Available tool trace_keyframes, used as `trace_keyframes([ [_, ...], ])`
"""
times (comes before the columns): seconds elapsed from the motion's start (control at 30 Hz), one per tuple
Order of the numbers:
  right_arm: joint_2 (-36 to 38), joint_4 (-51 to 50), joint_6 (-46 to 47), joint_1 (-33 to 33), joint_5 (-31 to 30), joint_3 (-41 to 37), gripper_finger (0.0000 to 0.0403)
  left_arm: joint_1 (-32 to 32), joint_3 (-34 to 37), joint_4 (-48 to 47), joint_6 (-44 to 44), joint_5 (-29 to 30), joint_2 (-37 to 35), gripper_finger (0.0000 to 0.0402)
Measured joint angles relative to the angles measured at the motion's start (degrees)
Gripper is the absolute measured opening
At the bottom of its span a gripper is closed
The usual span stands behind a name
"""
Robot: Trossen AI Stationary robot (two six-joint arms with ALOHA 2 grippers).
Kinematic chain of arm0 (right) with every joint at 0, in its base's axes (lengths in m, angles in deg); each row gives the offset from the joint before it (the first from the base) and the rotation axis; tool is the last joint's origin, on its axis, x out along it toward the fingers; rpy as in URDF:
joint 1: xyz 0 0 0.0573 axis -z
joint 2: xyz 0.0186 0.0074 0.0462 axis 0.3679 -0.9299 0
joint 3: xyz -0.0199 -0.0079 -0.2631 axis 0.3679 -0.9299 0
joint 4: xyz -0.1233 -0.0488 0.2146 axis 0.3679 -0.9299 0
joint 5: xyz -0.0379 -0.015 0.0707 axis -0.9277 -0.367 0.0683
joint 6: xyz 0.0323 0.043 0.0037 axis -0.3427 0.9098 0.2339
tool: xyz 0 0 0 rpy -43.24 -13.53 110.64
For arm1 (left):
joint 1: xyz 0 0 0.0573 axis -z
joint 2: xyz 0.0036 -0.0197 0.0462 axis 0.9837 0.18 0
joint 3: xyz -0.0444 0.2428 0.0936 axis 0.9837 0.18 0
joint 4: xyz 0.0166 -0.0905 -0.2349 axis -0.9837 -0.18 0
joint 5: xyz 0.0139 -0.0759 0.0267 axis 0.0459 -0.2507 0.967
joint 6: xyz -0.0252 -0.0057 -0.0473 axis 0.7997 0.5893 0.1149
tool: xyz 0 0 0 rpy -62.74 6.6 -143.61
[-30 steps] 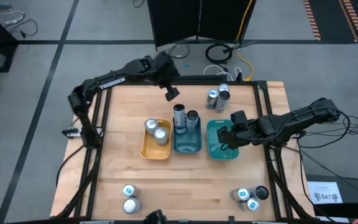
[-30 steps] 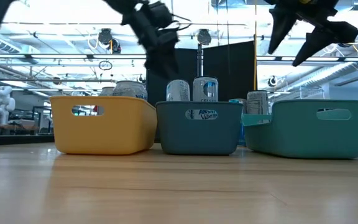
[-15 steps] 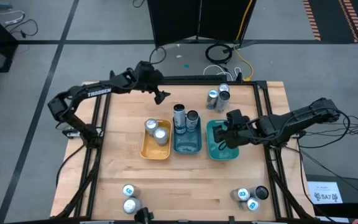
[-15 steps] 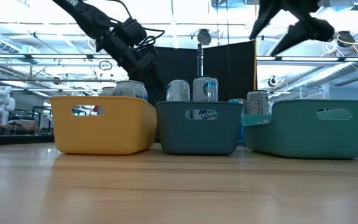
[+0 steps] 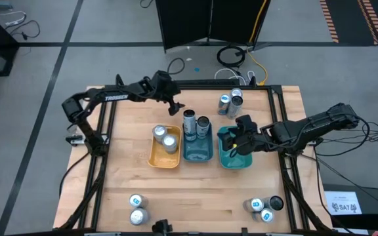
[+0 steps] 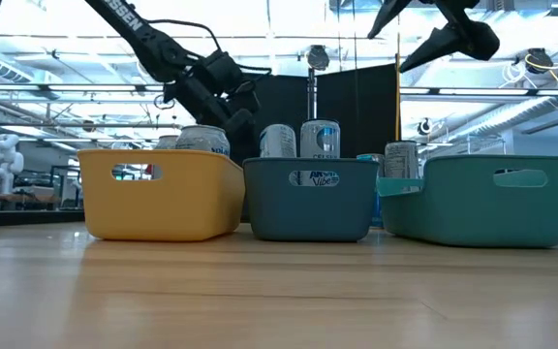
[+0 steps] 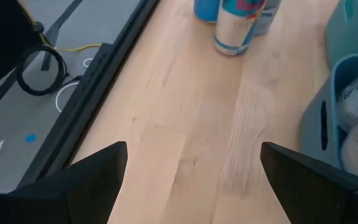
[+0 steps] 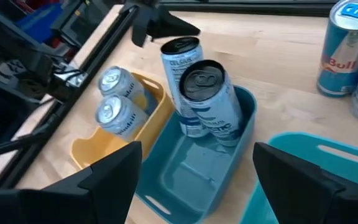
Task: Sort soda cans
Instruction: Adjust the white-blue soda can in the blue bin
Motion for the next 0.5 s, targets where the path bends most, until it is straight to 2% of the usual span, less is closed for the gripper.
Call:
trace_keyframes([
  [0.5,0.0,0.95,-0.2,0.04,-1.11,0.0,0.0299,3.55,-0.06,4.01,-1.36,-0.2,2.15,0.0378],
])
